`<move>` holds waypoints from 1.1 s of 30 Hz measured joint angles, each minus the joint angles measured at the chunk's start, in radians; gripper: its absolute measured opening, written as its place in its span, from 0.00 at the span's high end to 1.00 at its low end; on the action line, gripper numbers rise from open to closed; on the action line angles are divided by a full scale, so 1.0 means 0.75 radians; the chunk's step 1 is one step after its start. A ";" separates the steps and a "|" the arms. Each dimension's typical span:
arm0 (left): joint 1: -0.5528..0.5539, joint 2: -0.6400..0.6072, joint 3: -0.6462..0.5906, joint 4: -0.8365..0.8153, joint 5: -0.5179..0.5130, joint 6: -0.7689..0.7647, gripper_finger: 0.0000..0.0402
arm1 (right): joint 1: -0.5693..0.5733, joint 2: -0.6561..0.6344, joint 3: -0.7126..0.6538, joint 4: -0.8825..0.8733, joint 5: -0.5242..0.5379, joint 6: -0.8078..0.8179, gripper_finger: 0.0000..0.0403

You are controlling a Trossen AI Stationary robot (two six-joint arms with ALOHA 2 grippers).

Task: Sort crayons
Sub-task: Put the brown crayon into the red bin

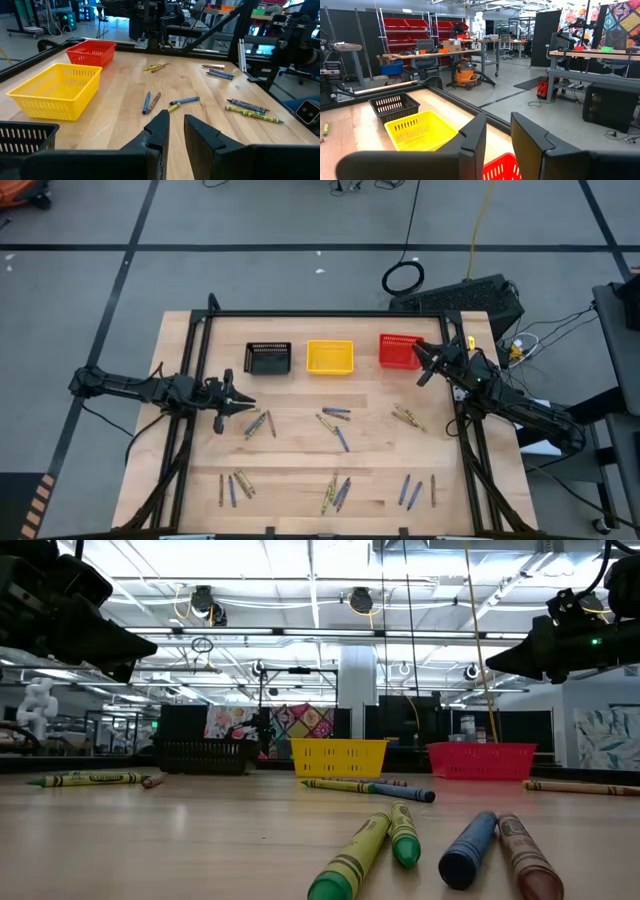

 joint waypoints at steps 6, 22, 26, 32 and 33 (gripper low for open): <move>0.000 0.000 0.000 0.000 0.000 0.000 0.84 | 0.000 0.000 0.000 0.069 0.000 -0.087 0.81; 0.000 0.000 0.000 0.000 0.000 0.000 0.84 | 0.000 0.000 0.000 0.061 0.000 -0.043 0.81; 0.000 0.000 0.000 0.000 0.000 0.000 0.84 | 0.000 0.000 0.000 0.061 0.000 -0.072 0.81; 0.000 0.000 0.000 -0.002 -0.001 0.141 0.84 | 0.000 0.000 0.000 0.050 -0.001 0.019 0.81; 0.000 0.000 0.000 -0.002 -0.001 0.186 0.84 | 0.000 0.000 0.000 0.046 -0.003 0.042 0.81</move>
